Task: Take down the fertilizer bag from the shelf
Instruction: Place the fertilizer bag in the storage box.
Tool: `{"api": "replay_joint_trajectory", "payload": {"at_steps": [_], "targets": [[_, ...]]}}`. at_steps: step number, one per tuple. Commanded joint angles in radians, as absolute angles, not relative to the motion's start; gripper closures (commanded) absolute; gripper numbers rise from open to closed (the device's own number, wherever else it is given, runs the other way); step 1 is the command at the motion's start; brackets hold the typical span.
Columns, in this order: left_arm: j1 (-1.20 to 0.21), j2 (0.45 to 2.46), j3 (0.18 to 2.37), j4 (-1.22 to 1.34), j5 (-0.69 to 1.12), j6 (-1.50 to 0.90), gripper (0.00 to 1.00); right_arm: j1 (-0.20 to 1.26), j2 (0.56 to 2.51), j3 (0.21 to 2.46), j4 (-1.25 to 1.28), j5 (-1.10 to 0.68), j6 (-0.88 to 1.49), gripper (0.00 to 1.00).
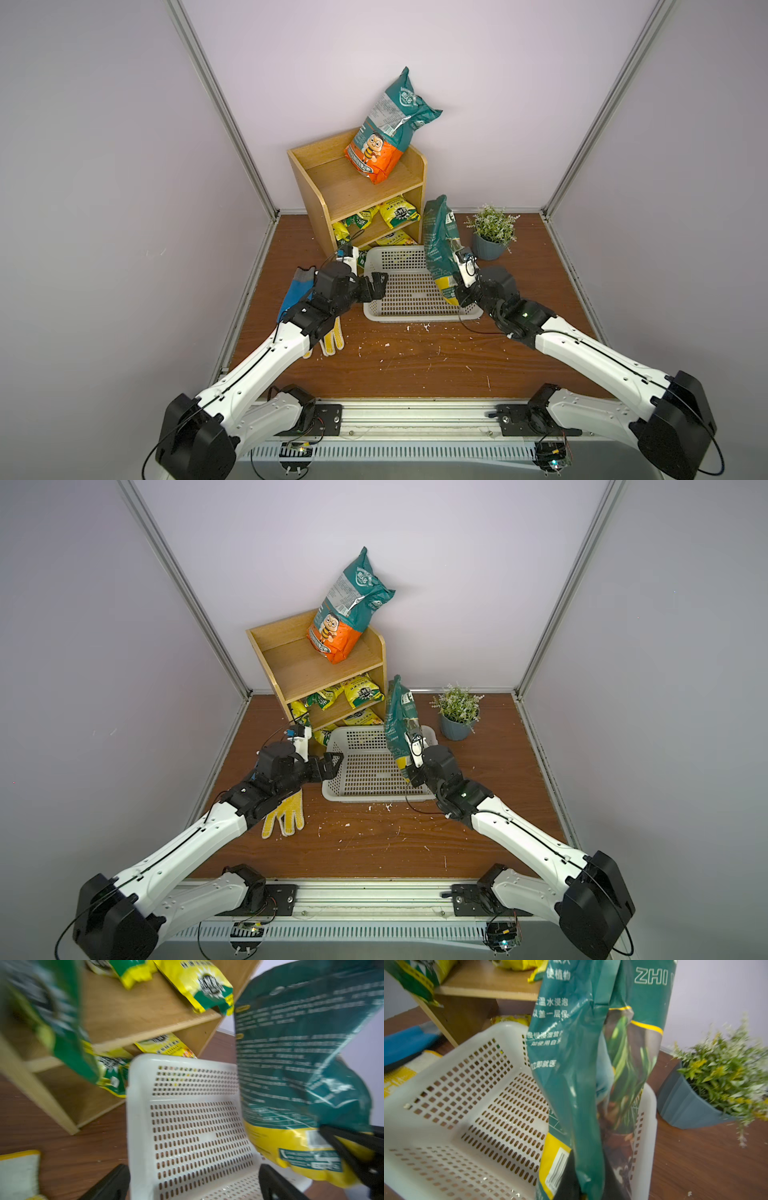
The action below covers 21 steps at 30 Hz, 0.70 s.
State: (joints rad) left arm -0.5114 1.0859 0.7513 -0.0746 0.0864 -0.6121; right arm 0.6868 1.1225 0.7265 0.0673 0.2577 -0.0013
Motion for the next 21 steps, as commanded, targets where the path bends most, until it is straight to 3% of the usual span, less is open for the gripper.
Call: {"api": "replay_joint_trajectory", "payload": {"at_steps": [1, 7, 11, 16, 21], "targets": [[-0.521, 1.146, 0.74, 0.025, 0.137, -0.677, 0.0, 0.675, 1.048, 0.699, 0.735, 0.244, -0.043, 1.0], [-0.522, 1.248, 0.712, 0.048, 0.144, -0.661, 0.0, 0.675, 1.104, 0.469, 0.985, 0.263, -0.07, 1.0], [-0.521, 1.295, 0.711, 0.063, 0.164, -0.663, 0.0, 0.675, 1.111, 0.431, 0.941, 0.281, -0.002, 1.0], [-0.521, 1.353, 0.738, 0.127, 0.185, -0.682, 0.0, 0.675, 0.997, 0.395, 0.79, 0.302, 0.139, 0.71], [-0.524, 1.516, 0.863, 0.193, 0.235, -0.693, 0.0, 0.675, 0.883, 0.39, 0.646, 0.289, 0.242, 0.61]]}}
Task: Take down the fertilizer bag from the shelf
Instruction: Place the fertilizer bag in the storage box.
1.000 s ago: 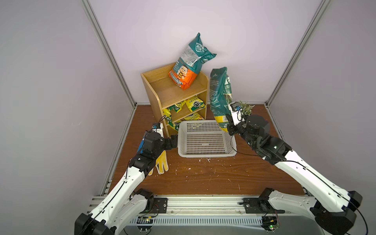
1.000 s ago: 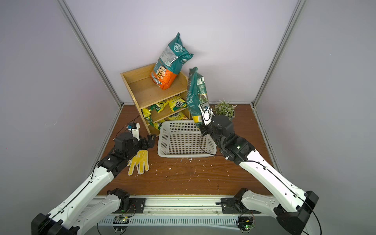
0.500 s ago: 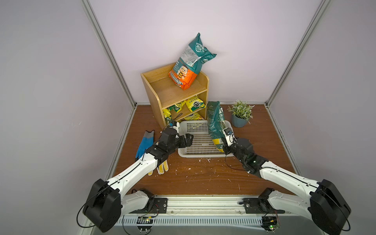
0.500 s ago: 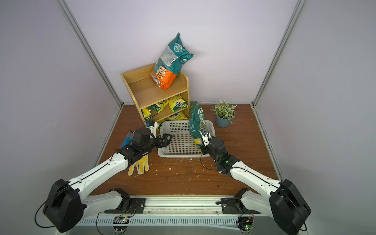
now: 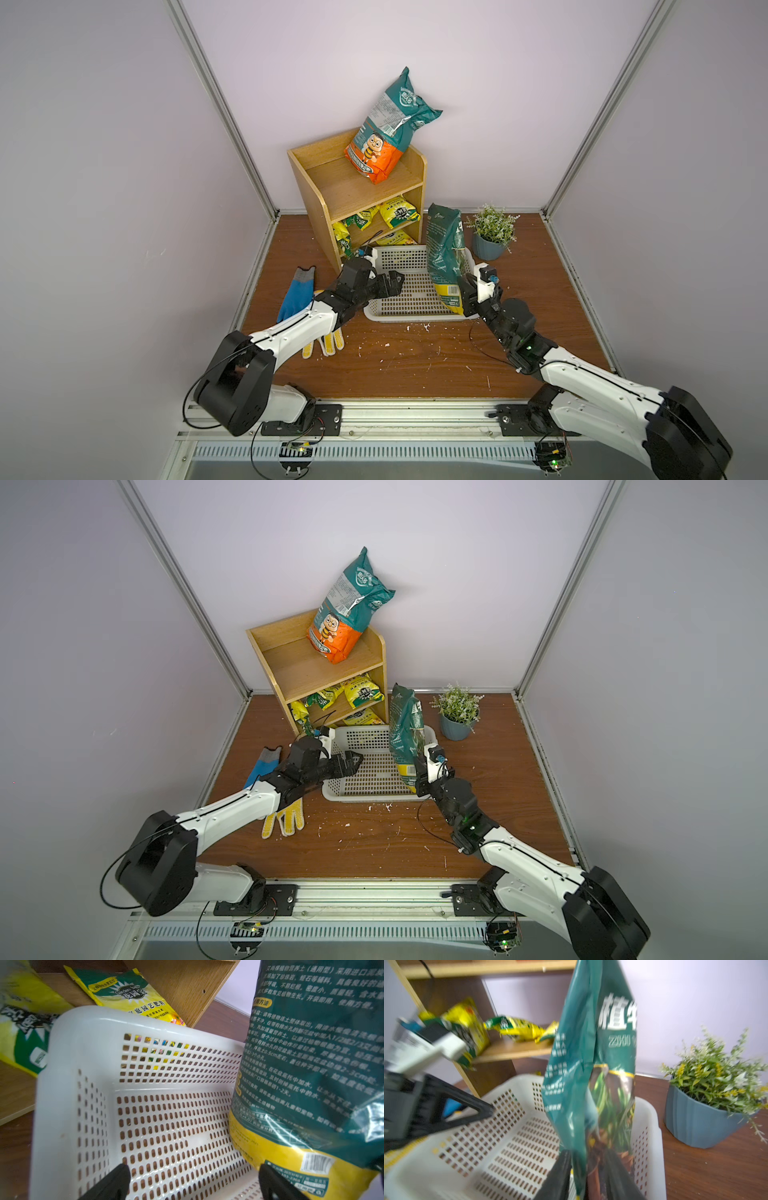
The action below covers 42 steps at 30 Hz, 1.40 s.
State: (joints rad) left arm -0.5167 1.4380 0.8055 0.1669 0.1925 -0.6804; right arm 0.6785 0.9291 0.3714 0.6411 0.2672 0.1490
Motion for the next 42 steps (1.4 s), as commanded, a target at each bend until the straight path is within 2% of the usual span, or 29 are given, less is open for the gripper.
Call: {"api": "replay_joint_trajectory", "payload": {"at_steps": [1, 6, 8, 12, 14, 18, 22, 28, 30, 32, 36, 38, 39, 42], "targets": [[-0.528, 1.561, 0.898, 0.205, 0.265, -0.698, 0.03, 0.674, 0.868, 0.393, 0.617, 0.289, 0.257, 0.53], [-0.579, 1.721, 1.057, 0.164, 0.322, -0.683, 0.05, 0.671, 0.826, 0.516, 0.415, 0.31, 0.338, 0.01], [-0.599, 1.755, 1.079, 0.161, 0.324, -0.678, 0.05, 0.666, 0.839, 0.598, 0.343, 0.321, 0.381, 0.0], [-0.614, 1.788, 1.07, 0.182, 0.337, -0.692, 0.05, 0.571, 0.962, 0.835, 0.218, 0.062, 0.364, 0.01], [-0.617, 1.793, 1.056, 0.195, 0.344, -0.701, 0.05, 0.54, 1.071, 1.0, 0.107, -0.002, 0.353, 0.01], [-0.627, 1.789, 1.049, 0.198, 0.349, -0.703, 0.05, 0.54, 1.298, 1.314, -0.106, 0.047, 0.325, 0.04], [-0.629, 1.788, 1.051, 0.21, 0.347, -0.713, 0.05, 0.531, 1.45, 1.488, -0.193, 0.141, 0.317, 0.05], [-0.63, 1.801, 1.083, 0.204, 0.358, -0.71, 0.05, 0.528, 1.635, 1.706, -0.331, 0.132, 0.334, 0.06], [-0.63, 1.8, 1.085, 0.205, 0.358, -0.712, 0.05, 0.528, 1.68, 1.742, -0.371, 0.151, 0.335, 0.14], [-0.63, 1.798, 1.085, 0.209, 0.357, -0.715, 0.05, 0.529, 1.705, 1.756, -0.398, 0.178, 0.337, 0.28], [-0.63, 1.793, 1.074, 0.208, 0.353, -0.711, 0.05, 0.53, 1.695, 1.742, -0.395, 0.186, 0.342, 0.75], [-0.63, 1.793, 1.069, 0.203, 0.35, -0.707, 0.05, 0.53, 1.68, 1.743, -0.398, 0.184, 0.339, 0.94], [-0.63, 1.793, 1.063, 0.202, 0.348, -0.706, 0.04, 0.53, 1.672, 1.749, -0.401, 0.184, 0.335, 1.0], [-0.63, 1.796, 1.044, 0.199, 0.344, -0.703, 0.04, 0.531, 1.646, 1.77, -0.387, 0.168, 0.33, 1.0]]}}
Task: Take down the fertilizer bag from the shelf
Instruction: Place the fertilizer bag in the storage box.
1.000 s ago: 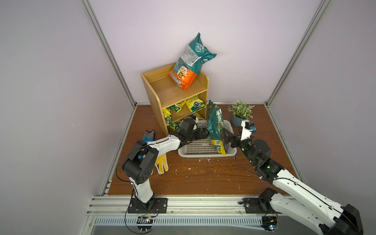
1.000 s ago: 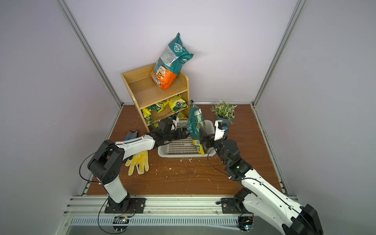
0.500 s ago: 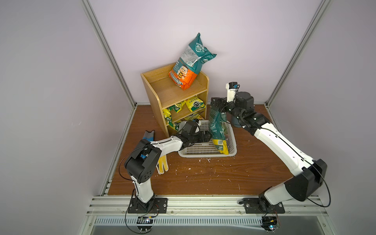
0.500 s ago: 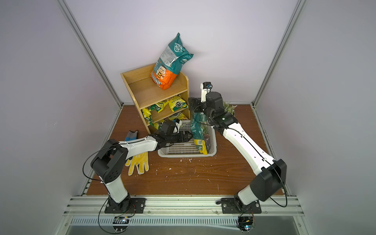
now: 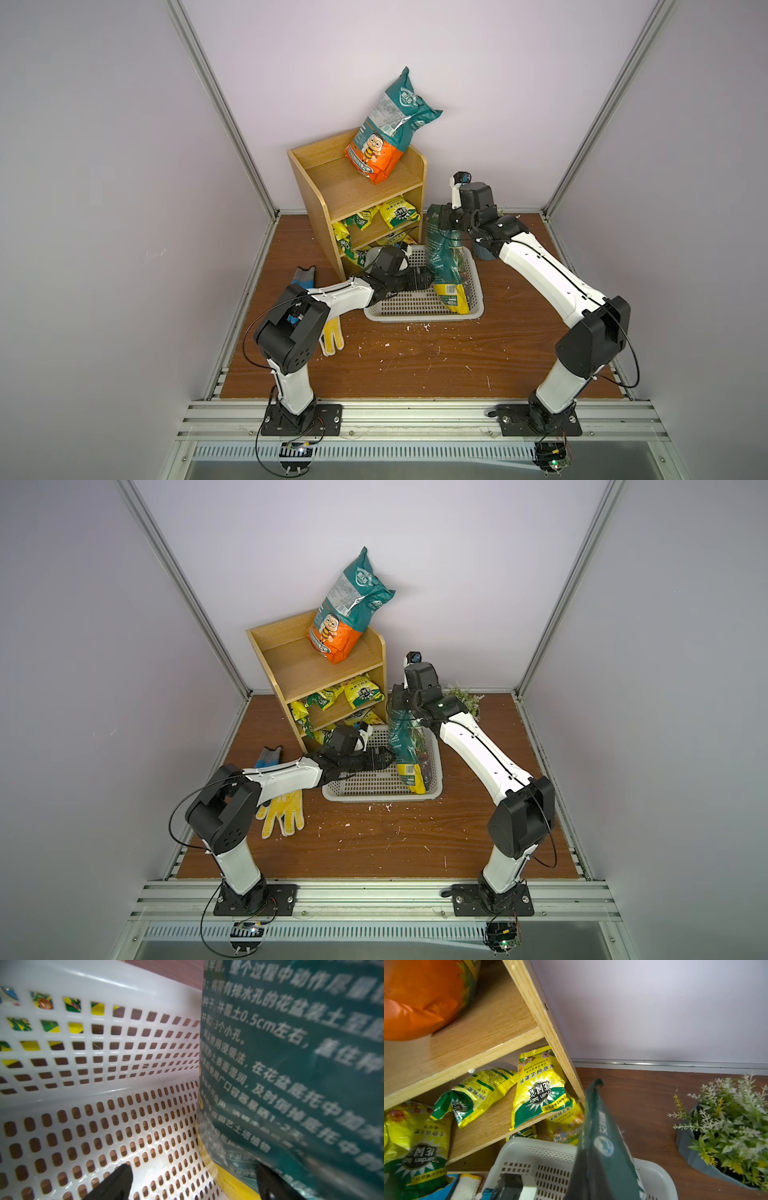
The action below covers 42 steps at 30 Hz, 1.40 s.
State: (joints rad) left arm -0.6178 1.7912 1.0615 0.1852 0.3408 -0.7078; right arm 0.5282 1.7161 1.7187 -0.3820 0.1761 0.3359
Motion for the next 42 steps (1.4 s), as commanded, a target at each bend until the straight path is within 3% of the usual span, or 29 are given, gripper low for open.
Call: {"api": "replay_joint_trajectory", "payload": {"at_steps": [1, 5, 10, 13, 18, 25, 29, 32, 40, 42], "targets": [[-0.63, 1.798, 1.034, 0.198, 0.342, -0.706, 0.04, 0.532, 1.634, 1.774, -0.363, 0.148, 0.326, 1.0], [-0.63, 1.801, 1.002, 0.187, 0.341, -0.711, 0.04, 0.534, 1.595, 1.791, -0.206, 0.08, 0.299, 1.0], [-0.63, 1.789, 0.968, 0.154, 0.322, -0.697, 0.03, 0.555, 1.489, 1.695, 0.039, 0.145, 0.215, 1.0], [-0.63, 1.784, 0.951, 0.141, 0.315, -0.691, 0.03, 0.562, 1.364, 1.483, 0.255, 0.201, 0.181, 1.0], [-0.631, 1.791, 0.939, 0.136, 0.323, -0.697, 0.03, 0.568, 1.12, 0.916, 0.693, 0.231, 0.156, 1.0], [-0.63, 1.802, 0.964, 0.113, 0.327, -0.689, 0.03, 0.568, 0.882, 0.509, 0.658, 0.423, 0.332, 1.0], [-0.63, 1.802, 0.979, 0.082, 0.321, -0.673, 0.03, 0.554, 0.792, 0.461, 0.605, 0.618, 0.357, 1.0], [-0.631, 1.798, 0.977, 0.075, 0.319, -0.672, 0.03, 0.52, 0.817, 0.496, 0.562, 0.585, 0.355, 1.0], [-0.63, 1.75, 0.98, 0.035, 0.308, -0.658, 0.02, 0.514, 0.936, 0.731, 0.456, 0.332, 0.246, 0.55], [-0.63, 1.732, 0.998, 0.002, 0.296, -0.64, 0.02, 0.515, 0.949, 0.796, 0.424, 0.284, 0.227, 0.47]]}}
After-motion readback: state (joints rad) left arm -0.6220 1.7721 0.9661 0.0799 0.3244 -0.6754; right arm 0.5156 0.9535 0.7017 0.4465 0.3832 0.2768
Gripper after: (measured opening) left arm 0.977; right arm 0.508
